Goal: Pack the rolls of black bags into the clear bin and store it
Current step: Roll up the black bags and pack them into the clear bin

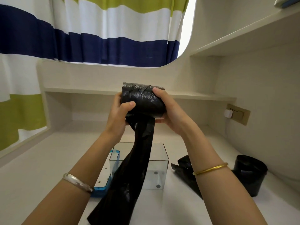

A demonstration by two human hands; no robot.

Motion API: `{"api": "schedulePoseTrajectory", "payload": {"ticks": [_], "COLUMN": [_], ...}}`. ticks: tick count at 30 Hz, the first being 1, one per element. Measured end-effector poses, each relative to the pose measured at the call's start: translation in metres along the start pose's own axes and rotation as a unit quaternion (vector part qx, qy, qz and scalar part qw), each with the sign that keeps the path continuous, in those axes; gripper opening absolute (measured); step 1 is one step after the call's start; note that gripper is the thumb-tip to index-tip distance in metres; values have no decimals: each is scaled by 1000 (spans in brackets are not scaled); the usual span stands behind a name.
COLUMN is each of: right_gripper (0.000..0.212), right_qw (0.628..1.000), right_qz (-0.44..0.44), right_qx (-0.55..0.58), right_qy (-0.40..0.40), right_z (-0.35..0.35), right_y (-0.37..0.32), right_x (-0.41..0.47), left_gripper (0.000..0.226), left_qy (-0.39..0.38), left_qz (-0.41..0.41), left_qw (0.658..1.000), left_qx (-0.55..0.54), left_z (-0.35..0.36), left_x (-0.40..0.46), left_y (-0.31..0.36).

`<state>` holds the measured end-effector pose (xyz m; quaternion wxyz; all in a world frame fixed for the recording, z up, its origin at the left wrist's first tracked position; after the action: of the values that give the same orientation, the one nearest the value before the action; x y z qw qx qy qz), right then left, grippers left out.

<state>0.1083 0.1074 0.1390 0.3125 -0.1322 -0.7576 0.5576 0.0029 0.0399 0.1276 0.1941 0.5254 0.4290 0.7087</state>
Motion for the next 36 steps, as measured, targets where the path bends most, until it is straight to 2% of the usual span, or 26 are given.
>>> {"api": "schedulePoseTrajectory", "payload": {"ticks": [2, 5, 6, 8, 11, 15, 23, 25, 28, 29, 32, 36], "right_gripper": [29, 53, 55, 53, 43, 49, 62, 68, 80, 85, 101, 96], "right_qw": [1000, 999, 1000, 1000, 999, 994, 986, 984, 981, 980, 980, 975], "right_qz": [-11, -17, -15, -15, -40, -89, -128, -111, -62, -46, -7, 21], "right_qx": [15, 5, 3, 6, 6, 45, 52, 89, 133, 136, 153, 193], "right_qy": [15, 30, 24, 9, -7, -44, -98, -108, -130, -136, -128, -110], "right_z": [-3, -5, -4, -3, -5, -3, -1, 1, 6, 8, 7, 5], "right_y": [3, 9, 10, 12, 11, 10, 10, 15, 29, 34, 49, 55], "right_x": [1, 2, 3, 4, 3, 2, -1, -2, -3, -4, -4, -4], "left_gripper": [83, 79, 73, 58, 54, 38, 36, 41, 65, 63, 37, 43], "left_qy": [-28, -73, -74, -62, -50, -50, -74, -71, -69, -74, -76, -59], "left_qz": [-43, -99, -109, -126, -159, -163, -190, -184, -160, -140, -75, 1], "left_qw": [998, 992, 991, 990, 986, 985, 977, 978, 984, 987, 994, 997], "left_qx": [22, 25, 19, 14, 1, -34, -65, -74, -43, -16, 26, 41], "left_z": [3, 9, 10, 9, 9, 12, 17, 15, 13, 13, 13, 13], "left_x": [0, -3, -4, -6, -8, -8, -9, -9, -7, -6, -3, -5], "left_y": [-6, -12, -13, -15, -21, -19, -26, -26, -26, -22, -8, 3]}}
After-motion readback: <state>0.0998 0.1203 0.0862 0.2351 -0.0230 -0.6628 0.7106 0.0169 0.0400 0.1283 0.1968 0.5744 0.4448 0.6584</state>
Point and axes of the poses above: each hand's wrist, its own x-axis towards the middle knuckle, its own z-axis out of the palm, y = z × x, the point moved 10 cm from there along x, towards the middle knuckle, and after that the axes turned 4 degrees about -y, right-handed, at the moved point
